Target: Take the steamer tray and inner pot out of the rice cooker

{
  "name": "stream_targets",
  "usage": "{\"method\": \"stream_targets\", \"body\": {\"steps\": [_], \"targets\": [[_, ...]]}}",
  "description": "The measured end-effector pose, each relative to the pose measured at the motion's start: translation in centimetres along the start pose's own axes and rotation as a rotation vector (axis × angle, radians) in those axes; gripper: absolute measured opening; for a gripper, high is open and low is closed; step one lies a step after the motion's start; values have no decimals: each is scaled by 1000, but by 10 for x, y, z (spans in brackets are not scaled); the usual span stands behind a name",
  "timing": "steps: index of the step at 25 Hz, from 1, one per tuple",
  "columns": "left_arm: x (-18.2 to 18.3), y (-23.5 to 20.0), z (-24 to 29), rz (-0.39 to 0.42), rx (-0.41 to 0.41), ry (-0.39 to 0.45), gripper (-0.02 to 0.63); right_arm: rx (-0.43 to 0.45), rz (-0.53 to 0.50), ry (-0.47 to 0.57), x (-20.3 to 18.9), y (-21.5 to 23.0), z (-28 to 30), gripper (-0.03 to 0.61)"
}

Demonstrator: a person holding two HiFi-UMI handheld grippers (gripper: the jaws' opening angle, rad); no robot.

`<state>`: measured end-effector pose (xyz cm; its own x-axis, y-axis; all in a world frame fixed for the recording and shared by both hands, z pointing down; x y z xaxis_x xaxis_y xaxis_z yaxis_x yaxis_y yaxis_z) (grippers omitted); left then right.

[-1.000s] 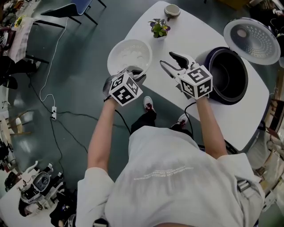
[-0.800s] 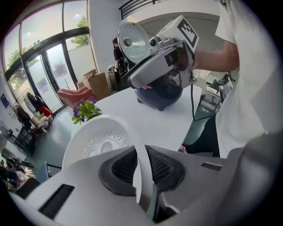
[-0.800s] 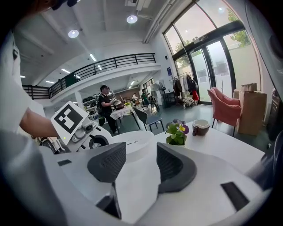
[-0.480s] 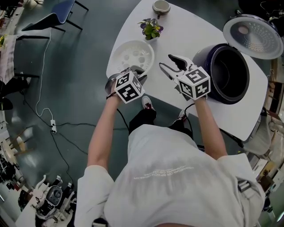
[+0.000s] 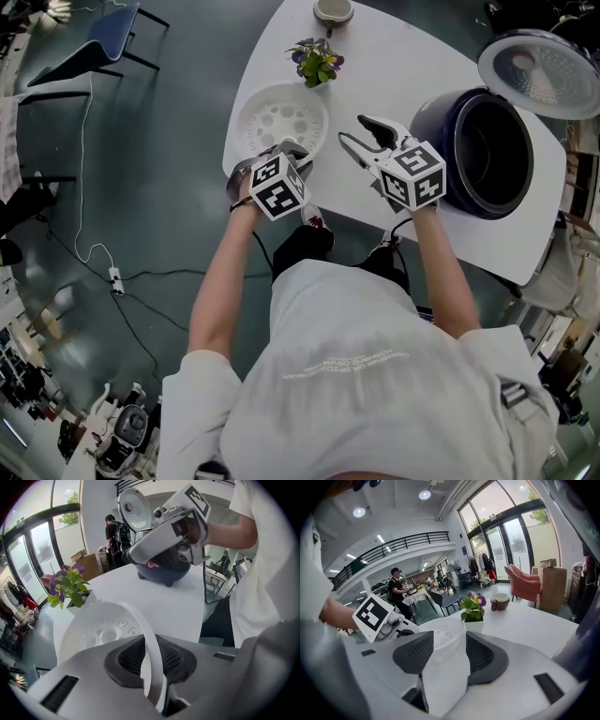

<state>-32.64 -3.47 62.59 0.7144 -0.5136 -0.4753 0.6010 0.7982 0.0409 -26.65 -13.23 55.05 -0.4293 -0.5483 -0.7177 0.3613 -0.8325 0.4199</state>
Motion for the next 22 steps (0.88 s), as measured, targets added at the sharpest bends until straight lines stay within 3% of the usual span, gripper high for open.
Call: {"method": "stream_targets", "body": {"steps": [13,22], "targets": [[-6,3,31,-75,-45,0,111,-63,82,29,-6,13,-4,235],[5,-8,30,-173,-17,99,174,-64,94,31,-9,15,-8,235]]}}
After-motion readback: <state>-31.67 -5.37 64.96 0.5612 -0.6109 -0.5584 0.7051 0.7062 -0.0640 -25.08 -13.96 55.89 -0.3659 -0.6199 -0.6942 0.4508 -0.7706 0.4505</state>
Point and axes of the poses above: the fingertips, and each gripper's own axes: z forward along the fingers, y to its right, x out of its top, the point moved 3 cm from there along -z, backward along the fingers, and after that the axes turned 9 degrees about z, right-handed, at the moved point
